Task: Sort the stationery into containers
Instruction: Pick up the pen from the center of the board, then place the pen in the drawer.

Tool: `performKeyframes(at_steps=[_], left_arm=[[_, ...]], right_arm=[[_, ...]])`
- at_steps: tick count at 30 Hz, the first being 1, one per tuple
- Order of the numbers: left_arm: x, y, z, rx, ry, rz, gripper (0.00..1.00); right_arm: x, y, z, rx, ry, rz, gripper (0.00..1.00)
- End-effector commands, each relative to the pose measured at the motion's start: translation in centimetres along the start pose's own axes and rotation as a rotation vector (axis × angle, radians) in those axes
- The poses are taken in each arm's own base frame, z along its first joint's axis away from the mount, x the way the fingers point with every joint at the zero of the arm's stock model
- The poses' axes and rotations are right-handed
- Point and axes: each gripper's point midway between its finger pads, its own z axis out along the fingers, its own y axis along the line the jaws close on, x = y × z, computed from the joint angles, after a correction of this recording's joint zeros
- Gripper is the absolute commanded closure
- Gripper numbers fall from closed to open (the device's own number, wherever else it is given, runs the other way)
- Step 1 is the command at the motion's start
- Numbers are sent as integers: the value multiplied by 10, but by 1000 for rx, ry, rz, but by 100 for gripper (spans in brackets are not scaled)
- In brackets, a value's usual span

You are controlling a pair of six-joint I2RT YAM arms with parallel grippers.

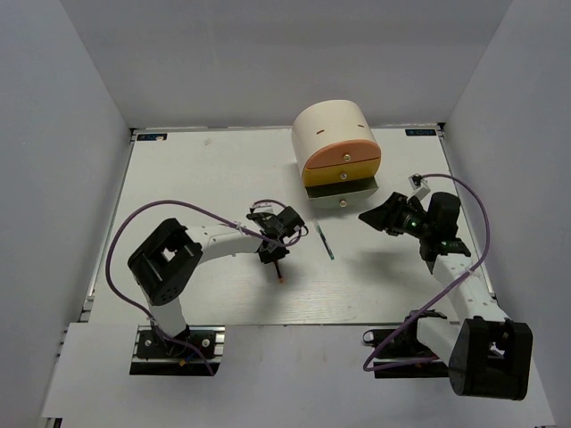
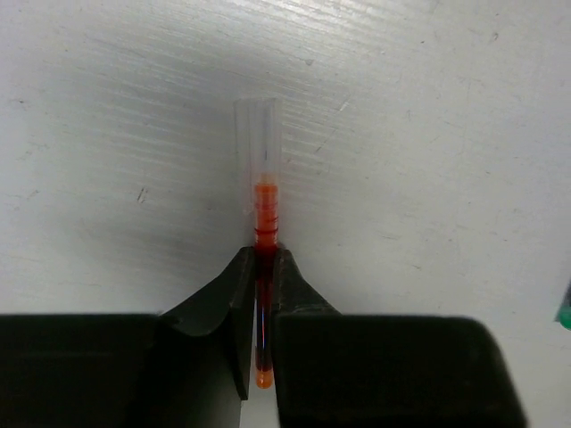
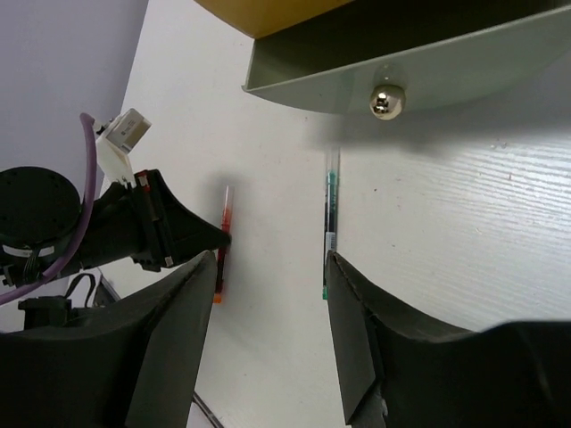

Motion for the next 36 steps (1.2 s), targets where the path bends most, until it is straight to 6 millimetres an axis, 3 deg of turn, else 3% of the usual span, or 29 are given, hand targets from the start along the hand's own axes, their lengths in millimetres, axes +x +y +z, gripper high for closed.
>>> performKeyframes(at_steps=[1,5,6,7,8,11,16,17,20,21,23,25,26,27,29,30,31,35,36], left_arm=[[-9,-10,-11,66,-32,-28,88],[-30,-39,-50,254,-119,1,93],[-35,-41,-68,326,-161,31,93],[-47,-62,-85,454,-211,18,94],[-45,-59,-87,503,-235,39,94],[-66,-76,-135,781,-428,100,100],[-96,-89,-174,957,-749,203,100],[-108,-94,-194,1033,-841,163,100],[-120,-107,-198,1085,-961,138,100],[-134,-111,-218,1141,-1042,67,100],[-139,-128,-208,1147,-1068,53,100],[-148,-135,-223,1195,-1156,-2,100],[-149,-144,-212,1181,-1188,19,100],[-156,-141,-229,1223,-1274,-20,100],[-161,-147,-236,1214,-1392,24,100],[-155,-154,-226,1222,-1401,62,100],[-159,-157,-232,1236,-1421,44,100],[-163,-166,-219,1217,-1420,85,100],[-165,-168,-227,1230,-1445,88,100]], right_arm=[[-13,19,-7,-72,-6,-118,41],[-18,28,-12,-106,12,-244,31],[-20,27,-13,-106,10,-302,28],[-21,29,-16,-97,21,-311,26],[-21,26,-16,-92,20,-363,25],[-26,26,-19,-76,11,-398,27],[-25,23,-21,-68,-2,-394,32],[-25,22,-21,-67,-9,-398,33],[-25,20,-22,-58,-15,-392,33],[-24,20,-22,-57,-16,-392,33],[-27,19,-25,-46,-30,-399,33],[-30,21,-26,-43,-40,-415,33],[-31,18,-28,-30,-45,-421,33],[-31,18,-29,-27,-47,-423,33],[-31,17,-31,-19,-45,-431,33],[-30,16,-32,-15,-45,-428,33],[-28,15,-32,-15,-42,-433,33],[-28,10,-33,-3,-45,-427,33],[-28,10,-34,-1,-45,-426,33]])
